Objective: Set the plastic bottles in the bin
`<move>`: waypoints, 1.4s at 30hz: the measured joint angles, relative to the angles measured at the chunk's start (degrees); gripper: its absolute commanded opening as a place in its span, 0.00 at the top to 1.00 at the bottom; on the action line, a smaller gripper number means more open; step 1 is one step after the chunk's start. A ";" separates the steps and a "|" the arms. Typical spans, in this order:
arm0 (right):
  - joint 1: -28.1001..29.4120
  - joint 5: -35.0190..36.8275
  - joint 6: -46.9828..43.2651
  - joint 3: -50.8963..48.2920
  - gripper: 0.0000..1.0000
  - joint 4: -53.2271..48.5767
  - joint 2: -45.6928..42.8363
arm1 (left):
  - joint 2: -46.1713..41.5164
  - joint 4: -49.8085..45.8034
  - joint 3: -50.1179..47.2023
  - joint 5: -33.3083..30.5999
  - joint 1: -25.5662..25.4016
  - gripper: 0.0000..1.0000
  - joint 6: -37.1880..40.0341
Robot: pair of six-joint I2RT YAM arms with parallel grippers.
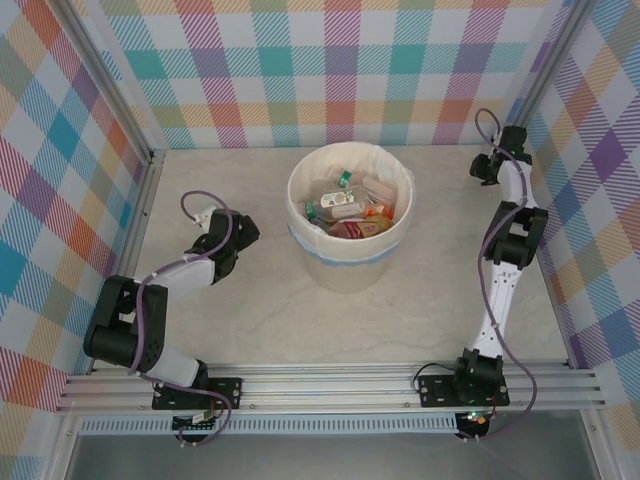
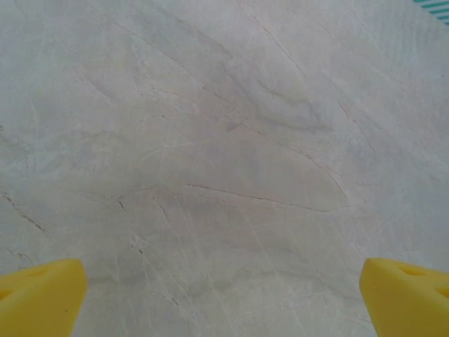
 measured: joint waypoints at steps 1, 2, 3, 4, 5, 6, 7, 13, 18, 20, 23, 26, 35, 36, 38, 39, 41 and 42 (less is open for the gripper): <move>0.52 -0.46 0.07 -6.62 0.74 2.08 -4.26 | -0.44 0.00 0.00 0.46 0.00 0.00 0.24; 1.05 -0.92 0.20 -12.39 0.74 3.85 -8.13 | -0.87 0.00 0.00 0.96 0.00 0.00 0.42; 1.81 -1.55 0.48 -19.21 0.74 5.90 -13.18 | -1.42 -0.02 0.00 1.55 0.00 0.00 0.59; 2.67 -2.54 0.96 -25.59 0.74 8.20 -18.47 | -2.14 -0.07 0.00 2.40 0.00 0.00 0.92; 3.39 -3.32 1.33 -30.34 0.74 9.88 -22.82 | -2.91 -0.17 0.00 3.08 0.00 0.00 1.25; 4.37 -4.57 1.95 -35.50 0.74 11.80 -28.48 | -3.96 -0.37 0.00 3.89 0.00 0.00 1.60; 5.35 -5.68 2.45 -39.74 0.74 13.77 -33.79 | -4.94 -0.52 0.00 4.48 0.00 0.00 1.86; 12.46 -16.15 2.23 -51.17 0.72 19.32 -62.03 | -15.28 -3.63 0.07 5.55 0.13 0.00 3.48; 19.82 -25.73 -5.14 -52.89 0.71 16.96 -76.76 | -23.30 -7.23 0.09 5.33 0.98 0.00 3.48; 21.40 -27.87 -7.02 -53.51 0.71 14.36 -79.73 | -25.49 -8.52 0.09 5.33 1.53 0.00 3.43; 22.67 -28.22 -8.07 -53.62 0.70 9.73 -81.11 | -28.04 -10.27 0.07 5.20 2.36 0.00 3.17; 24.26 -28.28 -8.83 -55.17 0.64 5.05 -81.11 | -29.92 -12.15 -0.04 4.98 2.82 0.00 2.97; 28.61 -28.44 -12.33 -56.41 0.26 -5.70 -79.91 | -31.56 -15.50 -0.50 4.28 4.35 0.00 2.97; 28.76 -27.87 -12.72 -56.41 0.23 -5.86 -80.08 | -31.67 -15.56 -0.59 4.22 4.52 0.00 2.99; 28.87 -26.12 -12.96 -56.57 0.15 -5.18 -81.20 | -32.04 -15.69 -0.68 3.41 4.76 0.00 3.04; 28.87 -24.72 -13.05 -57.20 0.12 -3.74 -82.44 | -32.41 -15.67 -0.85 2.67 5.01 0.00 3.08; 28.85 -21.05 -12.87 -60.17 0.00 0.33 -86.47 | -33.35 -15.26 -1.73 0.39 5.51 0.00 3.41; 28.85 -18.67 -12.57 -62.14 0.00 2.51 -88.94 | -33.81 -14.97 -2.43 -1.03 5.88 0.00 3.65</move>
